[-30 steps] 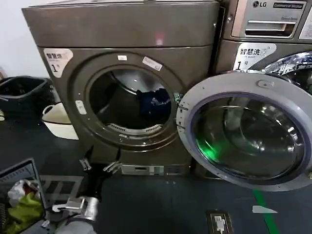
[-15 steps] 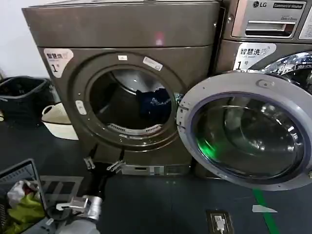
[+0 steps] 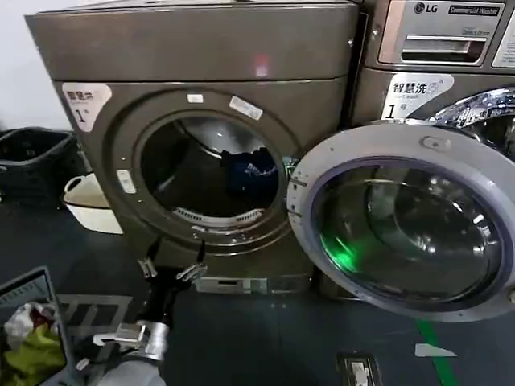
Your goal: Grasp the clothes from the dryer.
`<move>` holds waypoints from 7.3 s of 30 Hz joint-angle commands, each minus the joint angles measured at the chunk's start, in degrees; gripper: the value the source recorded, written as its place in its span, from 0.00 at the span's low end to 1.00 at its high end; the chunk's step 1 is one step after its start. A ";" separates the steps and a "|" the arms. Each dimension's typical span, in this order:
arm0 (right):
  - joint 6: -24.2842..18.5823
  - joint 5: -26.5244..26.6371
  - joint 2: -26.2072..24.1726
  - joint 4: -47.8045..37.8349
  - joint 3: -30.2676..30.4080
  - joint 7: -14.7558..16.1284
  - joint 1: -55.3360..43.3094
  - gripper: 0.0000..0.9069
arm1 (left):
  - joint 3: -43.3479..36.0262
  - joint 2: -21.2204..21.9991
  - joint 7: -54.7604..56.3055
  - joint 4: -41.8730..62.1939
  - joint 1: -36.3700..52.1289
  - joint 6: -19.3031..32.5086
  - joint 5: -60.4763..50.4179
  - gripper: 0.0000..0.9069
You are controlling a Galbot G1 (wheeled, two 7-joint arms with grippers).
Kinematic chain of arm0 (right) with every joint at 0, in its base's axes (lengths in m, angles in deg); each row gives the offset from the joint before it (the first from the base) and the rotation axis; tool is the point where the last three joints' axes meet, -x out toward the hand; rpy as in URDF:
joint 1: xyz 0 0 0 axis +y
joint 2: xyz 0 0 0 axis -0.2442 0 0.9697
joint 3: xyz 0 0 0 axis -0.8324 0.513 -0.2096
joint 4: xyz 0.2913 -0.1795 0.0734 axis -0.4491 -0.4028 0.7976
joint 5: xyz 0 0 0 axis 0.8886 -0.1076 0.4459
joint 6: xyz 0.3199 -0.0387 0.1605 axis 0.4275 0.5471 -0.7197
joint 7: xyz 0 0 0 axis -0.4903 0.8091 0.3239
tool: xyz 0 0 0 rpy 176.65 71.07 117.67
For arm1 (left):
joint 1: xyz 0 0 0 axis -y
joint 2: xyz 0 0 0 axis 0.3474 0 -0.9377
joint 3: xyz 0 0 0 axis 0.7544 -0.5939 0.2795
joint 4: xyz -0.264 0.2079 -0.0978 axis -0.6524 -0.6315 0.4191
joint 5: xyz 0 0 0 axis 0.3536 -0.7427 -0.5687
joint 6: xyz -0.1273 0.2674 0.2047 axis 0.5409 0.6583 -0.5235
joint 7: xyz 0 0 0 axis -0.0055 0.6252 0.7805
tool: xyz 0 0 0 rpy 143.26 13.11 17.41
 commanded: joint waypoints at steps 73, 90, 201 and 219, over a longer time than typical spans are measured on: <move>-2.49 0.19 0.73 -0.50 -0.36 0.66 -0.17 1.00 | -0.56 -0.05 -0.05 0.94 1.33 -0.39 0.39 1.00; -2.75 0.00 0.94 -0.56 -0.12 1.13 -0.60 1.00 | -0.57 0.06 -0.04 1.45 1.81 -0.42 0.44 1.00; 0.44 -1.21 3.78 1.98 -4.78 -0.65 3.40 1.00 | -46.37 5.25 -49.66 106.20 86.72 4.82 -35.97 1.00; 0.28 -1.77 4.12 2.58 -3.10 -0.49 1.86 1.00 | -49.99 5.15 -48.02 111.77 86.12 2.34 -37.23 1.00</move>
